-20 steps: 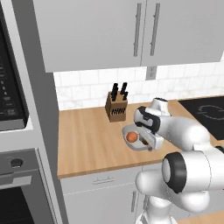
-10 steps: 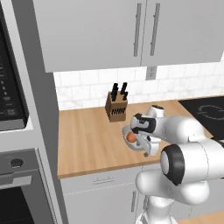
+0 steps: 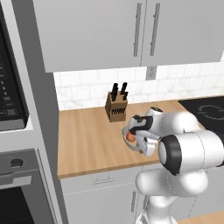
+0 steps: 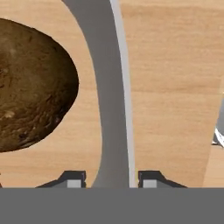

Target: Take the meat container that has the steak and place it on the second highest rack of the freezer. Then take the vegetable container that has the mushroom and onion and place it on the highest rack of the freezer.

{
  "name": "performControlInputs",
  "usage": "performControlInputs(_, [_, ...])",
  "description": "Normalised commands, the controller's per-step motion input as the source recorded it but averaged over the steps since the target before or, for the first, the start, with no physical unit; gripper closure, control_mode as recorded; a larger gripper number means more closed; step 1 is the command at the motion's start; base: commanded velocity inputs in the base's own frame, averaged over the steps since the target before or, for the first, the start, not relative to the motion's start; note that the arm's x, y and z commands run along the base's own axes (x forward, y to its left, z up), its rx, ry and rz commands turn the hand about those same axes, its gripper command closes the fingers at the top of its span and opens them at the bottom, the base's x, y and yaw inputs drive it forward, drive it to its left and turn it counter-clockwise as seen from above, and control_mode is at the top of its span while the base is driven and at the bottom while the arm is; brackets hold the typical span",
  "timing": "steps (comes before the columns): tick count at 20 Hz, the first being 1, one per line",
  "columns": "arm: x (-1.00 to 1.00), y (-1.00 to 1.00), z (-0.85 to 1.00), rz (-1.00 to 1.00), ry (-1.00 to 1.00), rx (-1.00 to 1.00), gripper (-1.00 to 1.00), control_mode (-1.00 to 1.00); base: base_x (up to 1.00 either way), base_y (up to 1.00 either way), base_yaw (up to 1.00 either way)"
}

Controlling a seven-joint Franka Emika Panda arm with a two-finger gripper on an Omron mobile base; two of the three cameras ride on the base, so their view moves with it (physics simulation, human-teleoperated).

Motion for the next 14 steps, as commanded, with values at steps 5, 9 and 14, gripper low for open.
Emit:
performControlInputs(5, [0.00,0.00,-0.11,-0.02,0.00,0.09,1.00,-1.00,0.00,0.00,0.00])
performControlInputs(9, [-0.18,0.00,0.02,0.02,0.00,0.02,1.00,-1.00,0.00,0.00,0.00])
performControlInputs(14, [-0.39,0.06,0.47,0.22,0.00,-0.04,1.00,-1.00,0.00,0.00,0.00])
